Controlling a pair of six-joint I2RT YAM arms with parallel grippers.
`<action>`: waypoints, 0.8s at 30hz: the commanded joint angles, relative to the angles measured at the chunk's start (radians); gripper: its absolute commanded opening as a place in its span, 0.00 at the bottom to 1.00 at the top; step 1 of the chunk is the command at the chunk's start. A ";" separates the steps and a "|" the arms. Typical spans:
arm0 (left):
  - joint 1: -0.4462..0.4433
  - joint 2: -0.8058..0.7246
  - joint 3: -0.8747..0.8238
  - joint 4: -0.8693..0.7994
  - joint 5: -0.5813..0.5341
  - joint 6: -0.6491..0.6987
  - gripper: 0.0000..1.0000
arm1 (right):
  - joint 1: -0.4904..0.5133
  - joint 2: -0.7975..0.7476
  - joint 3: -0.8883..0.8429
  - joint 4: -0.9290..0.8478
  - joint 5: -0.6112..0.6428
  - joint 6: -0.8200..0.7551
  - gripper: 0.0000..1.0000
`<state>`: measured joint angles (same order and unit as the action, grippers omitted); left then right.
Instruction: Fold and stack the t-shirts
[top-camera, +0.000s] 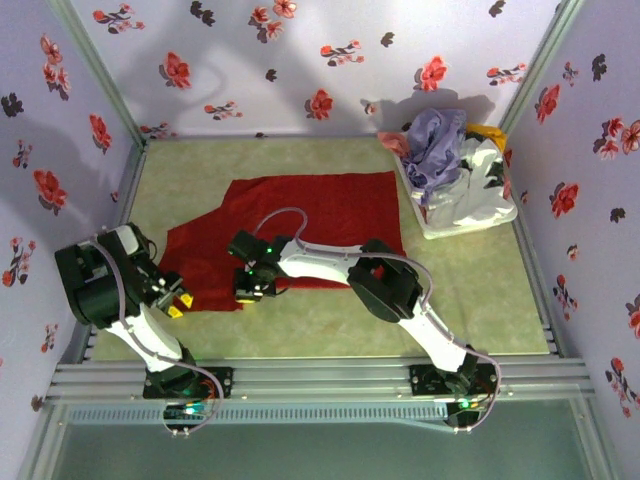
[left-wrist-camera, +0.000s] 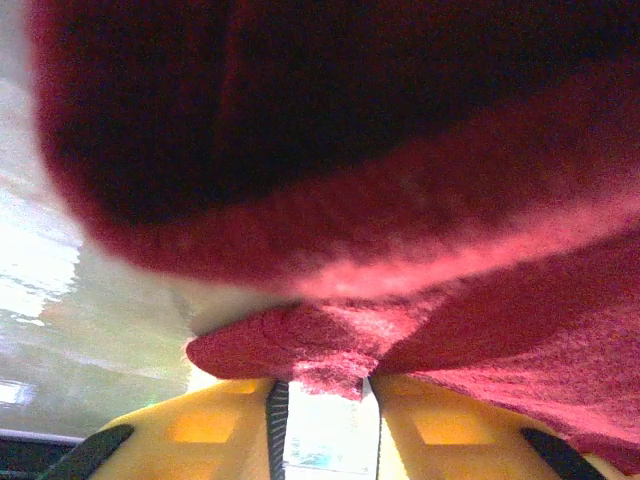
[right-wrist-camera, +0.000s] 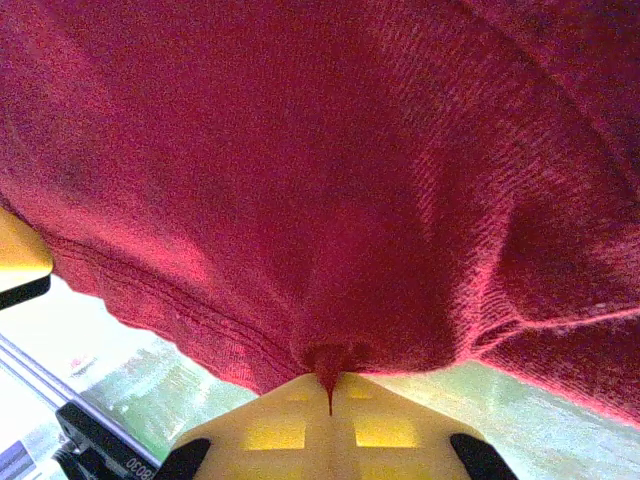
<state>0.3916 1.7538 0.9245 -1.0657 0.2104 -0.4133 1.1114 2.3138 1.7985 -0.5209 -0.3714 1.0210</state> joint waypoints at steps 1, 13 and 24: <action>-0.017 0.021 -0.024 0.061 -0.016 -0.028 0.25 | -0.007 -0.029 0.023 -0.011 -0.007 -0.025 0.00; -0.054 -0.028 0.002 0.048 -0.001 -0.038 0.04 | -0.018 -0.041 0.082 -0.054 -0.013 -0.059 0.00; -0.085 -0.136 0.241 -0.101 0.063 -0.047 0.00 | -0.085 -0.059 0.126 -0.072 -0.020 -0.054 0.00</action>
<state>0.3325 1.6421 1.0851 -1.0985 0.2382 -0.4473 1.0618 2.3062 1.8854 -0.5545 -0.3763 0.9791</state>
